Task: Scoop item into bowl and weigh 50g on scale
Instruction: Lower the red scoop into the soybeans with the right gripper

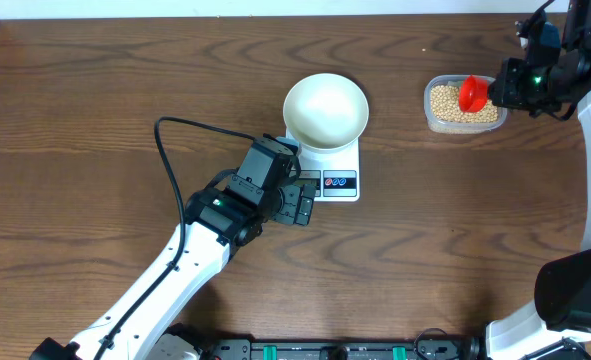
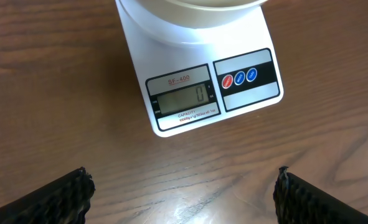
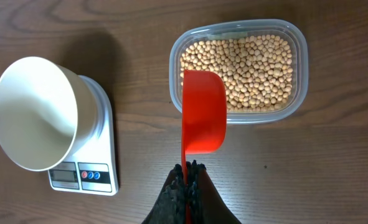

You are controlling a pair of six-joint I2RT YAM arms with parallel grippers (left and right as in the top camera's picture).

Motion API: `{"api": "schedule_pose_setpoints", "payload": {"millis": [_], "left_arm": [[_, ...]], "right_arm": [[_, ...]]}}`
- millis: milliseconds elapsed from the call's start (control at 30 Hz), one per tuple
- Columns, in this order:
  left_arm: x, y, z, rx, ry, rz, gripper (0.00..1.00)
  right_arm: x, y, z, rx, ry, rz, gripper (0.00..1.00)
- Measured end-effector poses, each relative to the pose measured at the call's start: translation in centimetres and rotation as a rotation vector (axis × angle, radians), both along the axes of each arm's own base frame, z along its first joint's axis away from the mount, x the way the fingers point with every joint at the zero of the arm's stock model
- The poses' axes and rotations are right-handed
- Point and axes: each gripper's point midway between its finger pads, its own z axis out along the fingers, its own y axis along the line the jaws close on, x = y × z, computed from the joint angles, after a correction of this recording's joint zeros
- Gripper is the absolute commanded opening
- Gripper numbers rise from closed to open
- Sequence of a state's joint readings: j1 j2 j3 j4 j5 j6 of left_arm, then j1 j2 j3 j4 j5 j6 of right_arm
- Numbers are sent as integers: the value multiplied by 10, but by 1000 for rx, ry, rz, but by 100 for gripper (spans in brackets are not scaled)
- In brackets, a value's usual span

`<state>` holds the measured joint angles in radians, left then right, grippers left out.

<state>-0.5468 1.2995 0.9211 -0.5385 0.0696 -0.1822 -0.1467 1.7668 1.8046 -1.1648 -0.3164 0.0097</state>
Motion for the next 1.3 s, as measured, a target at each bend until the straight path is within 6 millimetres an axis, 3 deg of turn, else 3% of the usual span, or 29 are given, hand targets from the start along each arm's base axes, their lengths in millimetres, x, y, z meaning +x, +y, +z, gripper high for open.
{"api": "schedule_pose_setpoints", "payload": {"millis": [233,400,600,867,1167,1300], "left_arm": [[0,0,0,0,0,0,95],[0,0,0,0,0,0,95],[0,0,0,0,0,0,95],[0,0,0,0,0,0,95],[0,0,0,-1,1,-1,95],[0,0,0,-2,2,-2,95]], "right_arm": [[-1,-4,-2,-23,9,-12,1],[-11,-21,-7,-112,61,-65,1],[-5,-41,-8,-212,57,-109,1],[27,-49,-57,-248,103,-76,1],[43,-36,-60,-274,56,-12,1],[43,-34,-80,-270,105,2,1]]}}
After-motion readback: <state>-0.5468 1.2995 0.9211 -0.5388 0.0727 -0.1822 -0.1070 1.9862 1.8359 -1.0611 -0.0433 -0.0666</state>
